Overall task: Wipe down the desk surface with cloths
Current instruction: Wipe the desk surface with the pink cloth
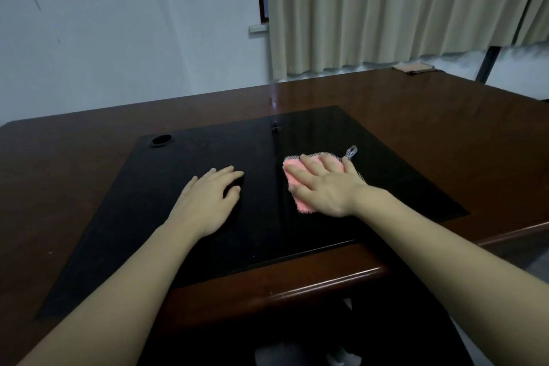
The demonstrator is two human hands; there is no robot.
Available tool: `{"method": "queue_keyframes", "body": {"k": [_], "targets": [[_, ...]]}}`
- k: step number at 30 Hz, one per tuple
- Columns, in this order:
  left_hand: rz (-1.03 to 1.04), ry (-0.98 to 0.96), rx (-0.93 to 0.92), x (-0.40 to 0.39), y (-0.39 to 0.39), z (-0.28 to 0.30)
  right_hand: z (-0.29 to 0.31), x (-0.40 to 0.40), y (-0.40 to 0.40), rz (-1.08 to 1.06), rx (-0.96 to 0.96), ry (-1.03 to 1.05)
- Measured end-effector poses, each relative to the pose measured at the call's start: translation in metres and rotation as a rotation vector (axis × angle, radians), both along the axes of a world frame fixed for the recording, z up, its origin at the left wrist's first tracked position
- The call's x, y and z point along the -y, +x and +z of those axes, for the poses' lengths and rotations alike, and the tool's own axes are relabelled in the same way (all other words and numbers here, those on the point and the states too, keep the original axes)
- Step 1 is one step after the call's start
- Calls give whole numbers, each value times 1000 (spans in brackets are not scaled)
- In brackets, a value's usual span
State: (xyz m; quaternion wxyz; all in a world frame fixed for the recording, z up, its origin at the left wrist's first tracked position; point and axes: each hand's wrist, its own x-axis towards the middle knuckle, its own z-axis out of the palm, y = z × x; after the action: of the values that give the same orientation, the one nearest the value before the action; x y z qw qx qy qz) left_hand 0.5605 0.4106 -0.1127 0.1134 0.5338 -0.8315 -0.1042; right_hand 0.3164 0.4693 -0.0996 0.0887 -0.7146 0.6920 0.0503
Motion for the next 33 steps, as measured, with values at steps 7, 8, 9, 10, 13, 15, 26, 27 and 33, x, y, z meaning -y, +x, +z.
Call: {"method": "queue_keyframes", "body": {"k": [7,8,9,10,13,15,26,27,33], "targets": [[49,-114,166,-12,-8,17,1,-115,13,192,18,-37],[50,-122,170,-14,-12,20,3,-125,11,201,32,-27],[49,-123,158,-16,-16,22,5,-132,8,207,42,-17],[44,-120,136,-19,-20,24,7,-133,5,212,42,-8],[-6,-110,47,-25,-38,26,9,-118,-9,210,31,10],[-56,-88,-6,-26,-50,25,5,-93,-24,171,-1,2],[-169,5,-63,-16,-101,3,1,-1,-88,-84,-7,-4],[-168,3,-44,-14,-100,0,2,-10,-85,-65,-6,-7],[-186,6,-3,-8,-98,-5,2,-83,-65,132,-14,-3]]}}
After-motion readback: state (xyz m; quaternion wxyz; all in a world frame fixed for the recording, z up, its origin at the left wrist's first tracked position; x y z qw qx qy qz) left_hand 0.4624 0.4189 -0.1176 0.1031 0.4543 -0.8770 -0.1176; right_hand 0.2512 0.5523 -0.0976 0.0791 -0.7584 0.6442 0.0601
